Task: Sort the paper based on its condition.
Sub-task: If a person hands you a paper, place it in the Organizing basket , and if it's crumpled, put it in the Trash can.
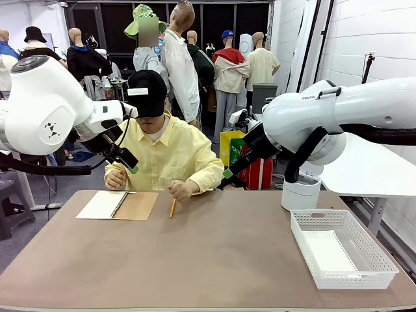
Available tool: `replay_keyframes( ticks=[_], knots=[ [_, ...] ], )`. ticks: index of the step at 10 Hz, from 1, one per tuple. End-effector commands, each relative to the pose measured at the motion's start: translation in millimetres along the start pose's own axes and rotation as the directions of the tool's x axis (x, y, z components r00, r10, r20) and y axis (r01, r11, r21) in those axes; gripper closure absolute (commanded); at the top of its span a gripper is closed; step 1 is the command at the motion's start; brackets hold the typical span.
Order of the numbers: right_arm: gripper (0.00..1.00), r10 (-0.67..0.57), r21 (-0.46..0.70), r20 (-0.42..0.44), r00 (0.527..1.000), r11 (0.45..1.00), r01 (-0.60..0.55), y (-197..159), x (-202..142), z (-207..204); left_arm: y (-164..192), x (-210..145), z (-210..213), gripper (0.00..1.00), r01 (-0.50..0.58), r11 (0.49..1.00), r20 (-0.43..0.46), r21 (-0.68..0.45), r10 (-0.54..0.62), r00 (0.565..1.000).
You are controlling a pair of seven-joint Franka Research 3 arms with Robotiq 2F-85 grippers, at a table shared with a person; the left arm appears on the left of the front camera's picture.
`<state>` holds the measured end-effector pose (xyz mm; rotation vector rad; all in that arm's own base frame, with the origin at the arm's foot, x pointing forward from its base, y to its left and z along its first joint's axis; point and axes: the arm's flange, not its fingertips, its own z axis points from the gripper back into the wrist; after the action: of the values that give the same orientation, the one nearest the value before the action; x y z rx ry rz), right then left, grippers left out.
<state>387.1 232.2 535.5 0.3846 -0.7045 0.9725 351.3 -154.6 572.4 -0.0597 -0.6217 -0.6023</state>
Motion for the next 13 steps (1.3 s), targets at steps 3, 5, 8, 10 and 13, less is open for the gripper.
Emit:
replay_keyframes(
  ticks=[3,5,8,10,13],
  knots=[
    [0.0,0.002,-0.004,-0.006,1.0,1.0,-0.002,0.2,-0.8,0.7,1.0,-0.3,0.5,0.0,0.0,1.0,0.001,-0.001,0.0,1.0],
    [0.0,0.002,-0.004,-0.006,1.0,1.0,-0.002,0.2,-0.8,0.7,1.0,-0.3,0.5,0.0,0.0,1.0,0.001,-0.001,0.0,1.0],
    [0.0,0.002,-0.004,-0.006,1.0,1.0,-0.002,0.2,-0.8,0.7,1.0,-0.3,0.5,0.0,0.0,1.0,0.001,-0.001,0.0,1.0],
    [0.0,0.002,-0.004,-0.006,1.0,1.0,-0.002,0.2,-0.8,0.7,1.0,-0.3,0.5,0.0,0.0,1.0,0.001,-0.001,0.0,1.0],
    [0.0,0.002,-0.004,-0.006,1.0,1.0,-0.002,0.2,-0.8,0.7,1.0,-0.3,0.5,0.0,0.0,1.0,0.001,-0.001,0.0,1.0]
  ],
)
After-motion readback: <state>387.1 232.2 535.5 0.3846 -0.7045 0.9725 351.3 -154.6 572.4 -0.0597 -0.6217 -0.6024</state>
